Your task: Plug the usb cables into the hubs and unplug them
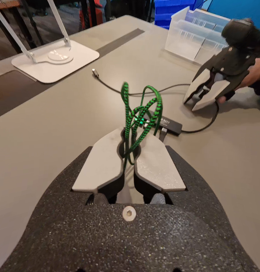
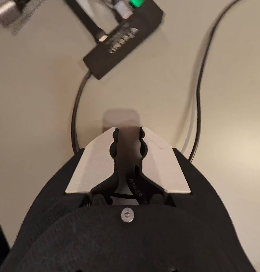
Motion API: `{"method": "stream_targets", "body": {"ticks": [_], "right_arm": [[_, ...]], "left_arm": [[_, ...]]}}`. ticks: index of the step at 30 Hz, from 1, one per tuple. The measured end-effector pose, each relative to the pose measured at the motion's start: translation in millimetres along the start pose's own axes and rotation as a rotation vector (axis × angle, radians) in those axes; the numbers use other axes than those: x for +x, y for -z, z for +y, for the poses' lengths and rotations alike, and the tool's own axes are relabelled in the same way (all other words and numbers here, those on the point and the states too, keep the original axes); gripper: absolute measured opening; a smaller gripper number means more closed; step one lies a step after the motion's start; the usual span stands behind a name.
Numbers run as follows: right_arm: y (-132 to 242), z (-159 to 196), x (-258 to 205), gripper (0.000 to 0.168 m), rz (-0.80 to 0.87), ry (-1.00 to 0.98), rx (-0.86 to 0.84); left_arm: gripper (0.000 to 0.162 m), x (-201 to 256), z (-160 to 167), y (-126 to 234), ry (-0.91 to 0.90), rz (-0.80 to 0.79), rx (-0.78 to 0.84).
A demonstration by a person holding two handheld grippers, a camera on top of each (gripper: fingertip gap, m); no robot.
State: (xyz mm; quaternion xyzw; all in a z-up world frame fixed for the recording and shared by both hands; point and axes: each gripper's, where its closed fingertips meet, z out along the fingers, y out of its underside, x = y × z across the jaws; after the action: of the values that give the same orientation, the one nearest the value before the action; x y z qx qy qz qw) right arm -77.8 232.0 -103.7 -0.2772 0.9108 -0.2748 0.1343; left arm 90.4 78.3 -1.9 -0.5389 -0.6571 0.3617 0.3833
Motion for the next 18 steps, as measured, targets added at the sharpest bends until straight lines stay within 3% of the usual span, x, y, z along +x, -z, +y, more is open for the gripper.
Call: {"method": "stream_targets", "body": {"ticks": [6, 10, 18], "right_arm": [[13.5, 14.1, 42.5, 0.030, 0.118, -0.053, -0.024], [17.6, 17.4, 57.3, 0.032, 0.147, -0.091, -0.016], [20.4, -23.8, 45.1, 0.037, 0.138, -0.055, 0.131]], "left_arm": [[0.046, -6.2, 20.2, 9.9, 0.071, -0.025, -0.094], [0.072, -9.8, 34.7, 29.5, 0.059, -0.143, -0.209], [0.078, -30.2, 10.3, 79.5, -0.011, -0.523, -0.223]]}}
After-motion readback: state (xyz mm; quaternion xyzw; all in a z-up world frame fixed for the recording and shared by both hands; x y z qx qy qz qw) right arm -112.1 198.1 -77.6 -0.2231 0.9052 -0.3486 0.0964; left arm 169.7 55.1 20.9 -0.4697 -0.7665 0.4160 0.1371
